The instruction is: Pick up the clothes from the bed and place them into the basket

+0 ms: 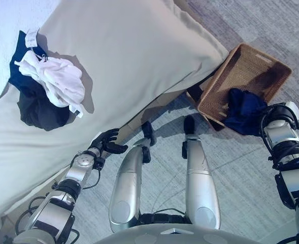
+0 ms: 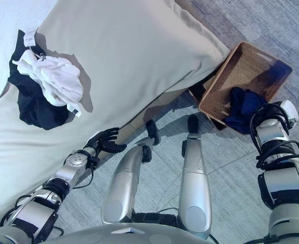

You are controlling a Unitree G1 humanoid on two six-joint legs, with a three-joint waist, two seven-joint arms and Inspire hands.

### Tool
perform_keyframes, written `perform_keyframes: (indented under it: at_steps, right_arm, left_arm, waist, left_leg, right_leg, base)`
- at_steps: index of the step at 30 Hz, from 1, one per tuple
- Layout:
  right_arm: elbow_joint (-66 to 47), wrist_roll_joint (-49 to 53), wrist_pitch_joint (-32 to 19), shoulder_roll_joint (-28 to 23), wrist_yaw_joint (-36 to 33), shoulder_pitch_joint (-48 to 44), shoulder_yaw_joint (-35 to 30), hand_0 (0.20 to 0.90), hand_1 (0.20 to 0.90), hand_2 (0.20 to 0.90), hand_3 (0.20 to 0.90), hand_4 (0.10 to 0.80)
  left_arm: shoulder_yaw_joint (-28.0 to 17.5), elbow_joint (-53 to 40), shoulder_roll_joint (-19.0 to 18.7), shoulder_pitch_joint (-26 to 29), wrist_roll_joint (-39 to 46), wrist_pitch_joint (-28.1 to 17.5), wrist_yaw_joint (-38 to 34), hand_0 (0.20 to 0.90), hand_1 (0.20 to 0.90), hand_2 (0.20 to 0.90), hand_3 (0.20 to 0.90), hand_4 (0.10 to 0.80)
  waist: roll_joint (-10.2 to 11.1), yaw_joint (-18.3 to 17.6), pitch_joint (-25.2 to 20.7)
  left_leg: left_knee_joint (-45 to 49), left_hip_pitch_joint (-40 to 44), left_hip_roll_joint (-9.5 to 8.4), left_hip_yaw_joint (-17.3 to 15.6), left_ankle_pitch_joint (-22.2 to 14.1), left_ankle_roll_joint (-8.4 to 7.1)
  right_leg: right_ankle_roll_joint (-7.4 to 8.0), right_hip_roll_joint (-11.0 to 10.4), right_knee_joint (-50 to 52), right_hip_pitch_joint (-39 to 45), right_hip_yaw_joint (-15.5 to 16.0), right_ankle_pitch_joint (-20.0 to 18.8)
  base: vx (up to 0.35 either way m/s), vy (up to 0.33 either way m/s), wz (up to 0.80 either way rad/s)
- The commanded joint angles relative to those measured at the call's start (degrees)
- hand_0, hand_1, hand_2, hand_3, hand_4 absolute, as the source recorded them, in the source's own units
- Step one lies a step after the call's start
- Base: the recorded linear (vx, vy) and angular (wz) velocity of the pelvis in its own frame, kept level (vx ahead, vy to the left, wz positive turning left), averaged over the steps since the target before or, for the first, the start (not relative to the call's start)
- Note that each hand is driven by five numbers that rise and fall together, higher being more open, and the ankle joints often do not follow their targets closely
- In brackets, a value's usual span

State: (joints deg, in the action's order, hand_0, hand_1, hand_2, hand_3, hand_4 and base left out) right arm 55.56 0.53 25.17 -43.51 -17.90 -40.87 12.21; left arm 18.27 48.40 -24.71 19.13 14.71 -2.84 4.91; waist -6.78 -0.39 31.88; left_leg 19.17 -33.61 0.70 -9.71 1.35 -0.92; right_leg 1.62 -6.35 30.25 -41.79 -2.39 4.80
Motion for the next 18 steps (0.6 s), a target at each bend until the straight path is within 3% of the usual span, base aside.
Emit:
perform_keyframes:
  at_steps: [1, 3, 4, 5, 9, 14, 18]
  right_arm:
    - [-5.17, 0.83, -2.98, -7.36, -7.32, -1.38, -0.17, 0.900, 0.900, 0.900, 0.900, 0.800]
    - [-10.20, -0.61, -6.26, -7.72, -10.92, -1.32, -1.98, 0.900, 0.900, 0.900, 0.900, 0.800]
    - [-10.47, -0.68, -6.77, -7.70, -11.28, -1.04, -2.03, 0.900, 0.900, 0.900, 0.900, 0.800]
    - [-14.44, -1.62, -8.52, -7.65, -13.62, -0.78, -3.38, 0.900, 0.900, 0.900, 0.900, 0.800]
    - [-36.68, -10.69, -13.84, -4.64, -19.15, 4.85, -10.24, 0.900, 0.900, 0.900, 0.900, 0.800]
    - [-54.74, -21.51, -20.22, -0.83, -16.06, 9.10, -11.93, 0.900, 0.900, 0.900, 0.900, 0.800]
    - [-55.27, -22.73, -19.78, -1.81, -9.20, 8.34, -8.86, 0.900, 0.900, 0.900, 0.900, 0.800]
  left_arm:
    - [1.55, -2.12, -0.69, -7.16, 1.91, -1.78, -1.03, 0.900, 0.900, 0.900, 0.900, 0.800]
    - [1.34, -1.71, 0.43, -8.00, 2.41, -2.38, -1.48, 0.900, 0.900, 0.900, 0.900, 0.800]
    - [1.49, -1.61, 0.53, -8.28, 2.48, -2.37, -1.47, 0.900, 0.900, 0.900, 0.900, 0.800]
    - [1.15, -1.52, 1.21, -8.73, 2.56, -2.52, -1.67, 0.900, 0.900, 0.900, 0.900, 0.800]
    - [-0.13, 0.29, 3.51, -10.90, 3.27, -3.15, -1.72, 0.900, 0.900, 0.900, 0.900, 0.800]
    - [-3.33, 4.07, 6.05, -11.70, 2.66, -2.57, -0.52, 0.900, 0.900, 0.900, 0.900, 0.800]
    - [-4.39, 5.82, 5.81, -12.61, 1.24, -1.71, 0.46, 0.900, 0.900, 0.900, 0.900, 0.800]
  waist:
    - [-4.76, -0.73, -2.09]
    - [-4.66, -0.72, -2.09]
    - [-4.60, -0.76, -2.09]
    - [-4.46, -0.77, -2.09]
    - [-3.08, -1.75, -2.09]
    - [0.22, -1.44, -3.77]
    - [2.89, 1.42, -6.66]
  left_leg:
    - [0.98, 1.62, -3.17, 6.12, -4.51, 1.26]
    - [-2.28, 2.04, -2.82, 6.03, -1.81, 1.03]
    - [-2.27, 3.30, -2.92, 6.41, -3.19, 0.70]
    - [-3.80, 3.15, -2.71, 6.15, -1.27, 0.77]
    - [-8.95, 8.44, -2.40, 6.47, -0.14, 0.09]
    - [-11.93, 14.40, -2.19, 6.90, -0.27, -0.19]
    - [-11.92, 16.25, -2.64, 8.24, -1.13, 0.18]
  right_leg:
    - [-2.22, 0.65, -2.30, 4.31, 7.93, 3.13]
    - [-2.50, 1.17, -4.62, 4.51, 8.68, 1.10]
    - [-2.08, 1.23, -4.19, 5.58, 8.28, 2.73]
    - [-2.41, 1.51, -5.76, 5.42, 8.75, 0.85]
    - [-1.79, 2.61, -9.33, 9.97, 8.61, 0.34]
    - [-0.89, 2.04, -13.34, 16.69, 9.82, -0.51]
    - [-0.09, 0.49, -15.75, 20.81, 12.07, -1.36]
  base:
    - [0.045, 0.061, 0.19]
    - [0.002, 0.091, 0.14]
    - [-0.033, 0.120, 0.13]
    - [0.056, 0.122, 0.11]
    - [0.057, 0.195, 0.04]
    - [0.071, 0.218, 0.16]
    - [0.082, 0.170, 0.44]
